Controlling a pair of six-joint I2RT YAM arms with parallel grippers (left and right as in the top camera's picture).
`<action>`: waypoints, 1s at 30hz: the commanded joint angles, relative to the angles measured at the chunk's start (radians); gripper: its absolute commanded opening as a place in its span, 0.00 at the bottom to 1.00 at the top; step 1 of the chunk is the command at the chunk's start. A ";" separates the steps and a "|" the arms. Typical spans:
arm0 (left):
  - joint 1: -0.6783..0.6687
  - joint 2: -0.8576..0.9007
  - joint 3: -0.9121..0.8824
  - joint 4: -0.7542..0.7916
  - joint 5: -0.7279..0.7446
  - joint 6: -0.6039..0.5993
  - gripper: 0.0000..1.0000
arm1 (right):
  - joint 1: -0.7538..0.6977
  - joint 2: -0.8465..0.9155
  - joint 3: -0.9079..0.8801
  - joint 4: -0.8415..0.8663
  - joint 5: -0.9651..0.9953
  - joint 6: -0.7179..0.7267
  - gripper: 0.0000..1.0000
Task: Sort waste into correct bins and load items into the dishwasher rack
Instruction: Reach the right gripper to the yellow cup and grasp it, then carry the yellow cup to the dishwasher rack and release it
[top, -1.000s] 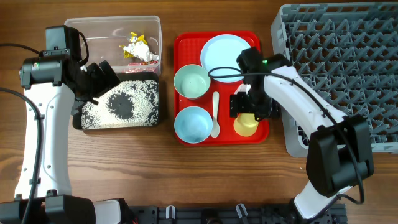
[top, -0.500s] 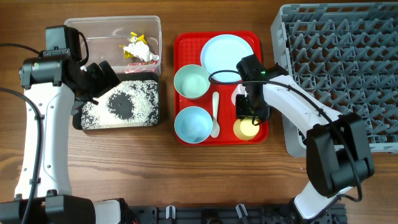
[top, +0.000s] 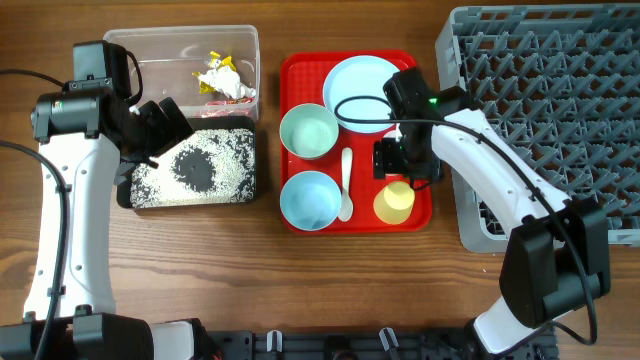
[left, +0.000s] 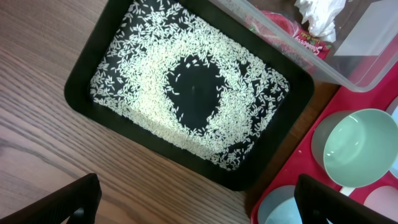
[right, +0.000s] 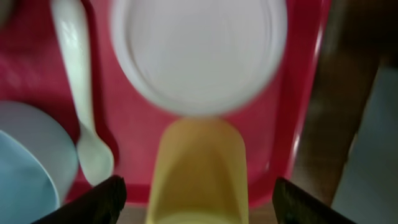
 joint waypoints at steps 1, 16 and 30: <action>0.006 0.006 -0.003 0.004 0.008 -0.002 1.00 | 0.021 -0.019 -0.044 -0.040 0.041 0.010 0.78; 0.006 0.006 -0.003 0.004 0.008 -0.002 1.00 | 0.148 -0.027 -0.232 0.205 0.164 0.149 0.75; 0.006 0.006 -0.003 0.004 0.008 -0.002 1.00 | 0.063 -0.182 0.074 -0.077 0.013 0.069 0.62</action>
